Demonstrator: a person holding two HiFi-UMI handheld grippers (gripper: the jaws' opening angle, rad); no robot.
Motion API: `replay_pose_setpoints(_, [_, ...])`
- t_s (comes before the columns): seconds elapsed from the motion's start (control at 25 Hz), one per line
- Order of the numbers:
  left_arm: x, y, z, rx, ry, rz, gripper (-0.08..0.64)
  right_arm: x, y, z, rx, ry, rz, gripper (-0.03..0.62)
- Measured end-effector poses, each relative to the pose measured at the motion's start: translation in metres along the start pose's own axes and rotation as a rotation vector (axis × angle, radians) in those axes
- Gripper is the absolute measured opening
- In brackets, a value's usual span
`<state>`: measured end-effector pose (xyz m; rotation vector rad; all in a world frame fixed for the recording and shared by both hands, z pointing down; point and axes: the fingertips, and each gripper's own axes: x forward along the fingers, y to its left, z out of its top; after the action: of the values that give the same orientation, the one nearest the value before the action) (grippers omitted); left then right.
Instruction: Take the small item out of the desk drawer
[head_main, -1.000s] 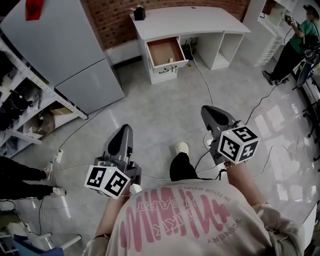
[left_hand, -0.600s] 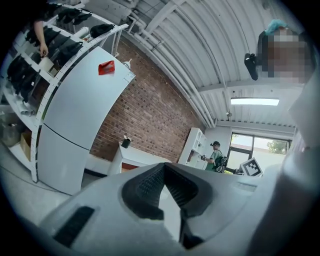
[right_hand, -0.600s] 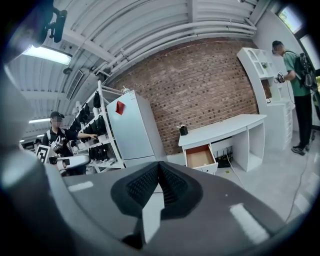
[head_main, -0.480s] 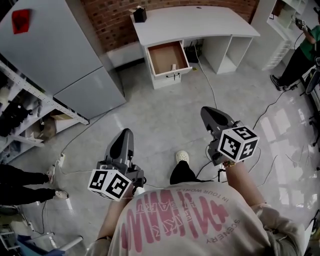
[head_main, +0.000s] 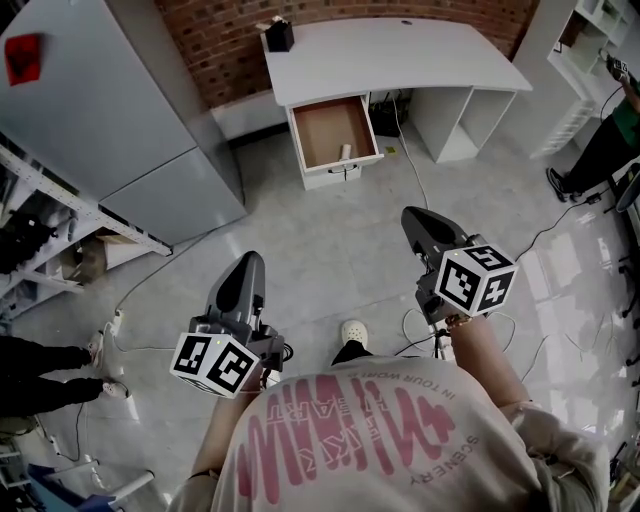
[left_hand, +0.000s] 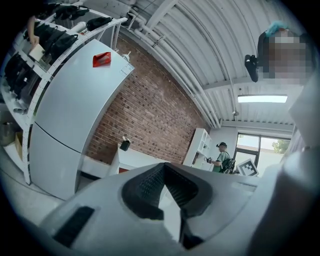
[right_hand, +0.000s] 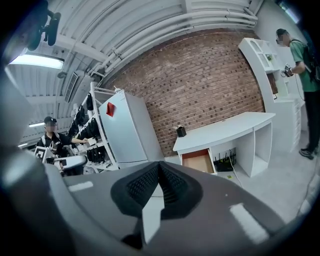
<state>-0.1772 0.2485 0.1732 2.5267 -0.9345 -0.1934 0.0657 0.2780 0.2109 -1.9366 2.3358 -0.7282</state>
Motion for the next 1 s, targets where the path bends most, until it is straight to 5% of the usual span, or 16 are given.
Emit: replay_pose_setpoints(1.0, [0.121,0.017,-0.003,-0.005,-0.003,0.009,0.002,0.068,-0.099,0.04,0.063,-0.001,-0.018,0.012])
